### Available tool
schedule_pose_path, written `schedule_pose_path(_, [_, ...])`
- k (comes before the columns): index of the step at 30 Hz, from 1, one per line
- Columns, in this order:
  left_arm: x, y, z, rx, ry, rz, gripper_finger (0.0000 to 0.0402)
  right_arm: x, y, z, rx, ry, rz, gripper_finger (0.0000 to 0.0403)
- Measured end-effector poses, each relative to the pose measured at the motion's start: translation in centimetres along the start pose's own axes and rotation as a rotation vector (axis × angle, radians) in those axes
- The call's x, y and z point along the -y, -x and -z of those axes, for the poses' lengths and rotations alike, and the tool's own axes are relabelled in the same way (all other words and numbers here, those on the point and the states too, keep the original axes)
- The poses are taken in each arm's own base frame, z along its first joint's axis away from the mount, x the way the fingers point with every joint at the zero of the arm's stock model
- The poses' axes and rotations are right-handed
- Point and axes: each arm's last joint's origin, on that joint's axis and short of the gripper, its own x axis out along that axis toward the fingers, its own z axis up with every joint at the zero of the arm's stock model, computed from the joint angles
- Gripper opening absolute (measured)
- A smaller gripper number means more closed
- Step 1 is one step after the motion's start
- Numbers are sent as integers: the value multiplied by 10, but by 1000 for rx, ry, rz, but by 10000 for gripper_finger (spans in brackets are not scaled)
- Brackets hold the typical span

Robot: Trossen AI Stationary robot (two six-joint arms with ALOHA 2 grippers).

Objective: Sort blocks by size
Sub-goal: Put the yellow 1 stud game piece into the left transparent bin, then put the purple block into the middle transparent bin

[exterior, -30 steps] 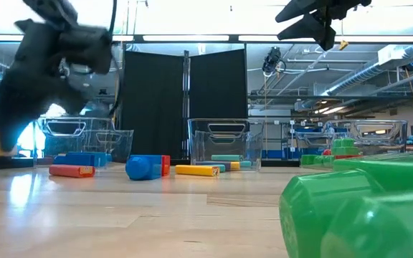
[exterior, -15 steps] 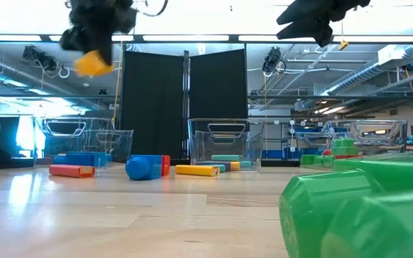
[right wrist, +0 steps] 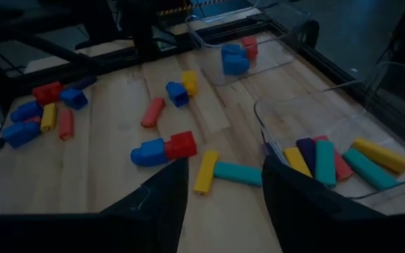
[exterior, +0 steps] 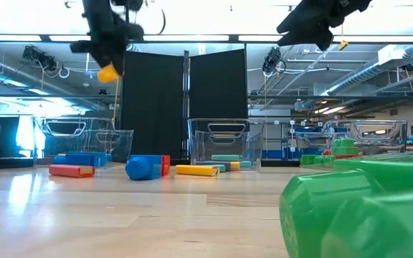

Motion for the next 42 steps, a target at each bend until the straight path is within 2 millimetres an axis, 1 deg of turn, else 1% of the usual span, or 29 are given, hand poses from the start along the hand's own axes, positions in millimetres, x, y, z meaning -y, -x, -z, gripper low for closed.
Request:
schedule_pose_path(4, [-30,-27,-30,-40,-4,48,131,3,-1,-1,15,-64,47,187])
schedule_pose_path(8, [-56,-66,-51,-119,31,-8,131,10,-2,-3,28,-130,87,187])
schedule_pose_path(11, [-72,-99,-61,-208,38,-41,131,13,-3,-4,33,-173,103,187])
schedule_pose_path(15, [-80,-136,-68,-282,47,-24,131,18,-4,-5,41,-227,123,187])
schedule_pose_path(20, [-81,-165,-69,-346,55,-59,131,23,-5,-7,67,-258,176,187])
schedule_pose_path(23, [-80,-174,-69,-351,61,-94,131,24,-5,-8,76,-263,185,187])
schedule_pose_path(26, [-80,-176,-70,-339,63,-100,135,26,-5,-8,77,-267,192,187])
schedule_pose_path(28, [-80,-176,-72,-320,61,-102,160,27,-5,-8,78,-269,196,187])
schedule_pose_path(32, [-80,-177,-74,-303,61,-105,224,28,-6,-9,80,-272,203,187])
schedule_pose_path(35, [-80,-177,-74,-305,61,-105,258,28,-6,-9,79,-271,203,187])
schedule_pose_path(38, [-80,-177,-73,-306,61,-105,279,28,-6,-9,79,-270,203,187])
schedule_pose_path(42, [-80,-177,-74,-298,61,-104,289,28,-6,-9,79,-266,203,187])
